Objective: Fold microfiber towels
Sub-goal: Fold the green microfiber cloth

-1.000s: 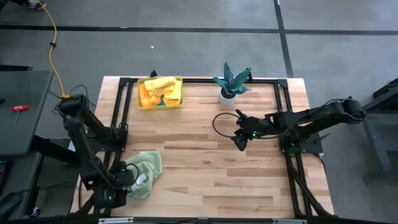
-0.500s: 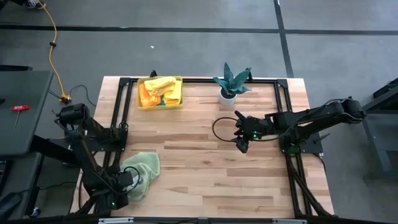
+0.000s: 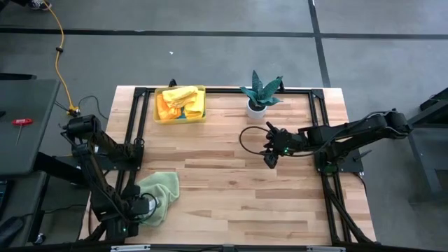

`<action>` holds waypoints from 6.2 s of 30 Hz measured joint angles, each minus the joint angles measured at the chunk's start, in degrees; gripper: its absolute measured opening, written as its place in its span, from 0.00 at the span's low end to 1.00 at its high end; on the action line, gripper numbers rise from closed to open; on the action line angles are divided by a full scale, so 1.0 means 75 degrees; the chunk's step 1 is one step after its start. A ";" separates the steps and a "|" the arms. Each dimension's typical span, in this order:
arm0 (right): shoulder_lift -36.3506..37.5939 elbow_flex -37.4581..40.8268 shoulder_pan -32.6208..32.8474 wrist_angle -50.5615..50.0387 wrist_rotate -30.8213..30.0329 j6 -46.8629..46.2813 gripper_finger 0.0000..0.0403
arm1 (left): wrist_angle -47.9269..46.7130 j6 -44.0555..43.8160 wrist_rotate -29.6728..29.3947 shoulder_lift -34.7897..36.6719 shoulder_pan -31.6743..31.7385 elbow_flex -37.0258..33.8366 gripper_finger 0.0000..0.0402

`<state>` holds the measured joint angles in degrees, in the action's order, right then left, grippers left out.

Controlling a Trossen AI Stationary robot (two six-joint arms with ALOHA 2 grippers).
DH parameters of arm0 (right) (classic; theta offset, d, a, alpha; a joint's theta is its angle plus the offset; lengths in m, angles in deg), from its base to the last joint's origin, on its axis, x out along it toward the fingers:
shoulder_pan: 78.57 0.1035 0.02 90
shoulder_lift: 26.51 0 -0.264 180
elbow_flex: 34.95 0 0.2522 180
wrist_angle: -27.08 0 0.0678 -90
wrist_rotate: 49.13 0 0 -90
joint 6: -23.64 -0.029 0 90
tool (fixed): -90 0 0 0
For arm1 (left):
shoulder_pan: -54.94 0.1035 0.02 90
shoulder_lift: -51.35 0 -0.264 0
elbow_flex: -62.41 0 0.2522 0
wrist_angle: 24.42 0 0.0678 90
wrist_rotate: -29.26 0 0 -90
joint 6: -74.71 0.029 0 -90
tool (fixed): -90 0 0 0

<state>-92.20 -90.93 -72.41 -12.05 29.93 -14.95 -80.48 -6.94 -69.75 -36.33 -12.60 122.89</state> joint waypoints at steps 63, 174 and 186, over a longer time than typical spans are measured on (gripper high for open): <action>-0.0003 -0.0003 0.0000 0.2617 0.0402 -0.0006 0.46 | 0.5282 0.6455 0.0202 -0.0094 0.9837 0.0361 0.03; -0.3876 -0.0015 -0.1967 0.3521 0.0723 0.3594 0.00 | 0.0645 0.2357 -0.3408 -0.2477 0.3642 0.2279 0.54; -0.3873 -0.0015 -0.1967 0.3523 0.0722 0.3605 0.00 | -0.1274 0.0711 -0.3740 -0.3028 0.3642 0.2719 0.51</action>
<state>-121.25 -91.03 -87.17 14.38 35.34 12.09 -90.03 -1.60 -97.80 -59.04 14.72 143.29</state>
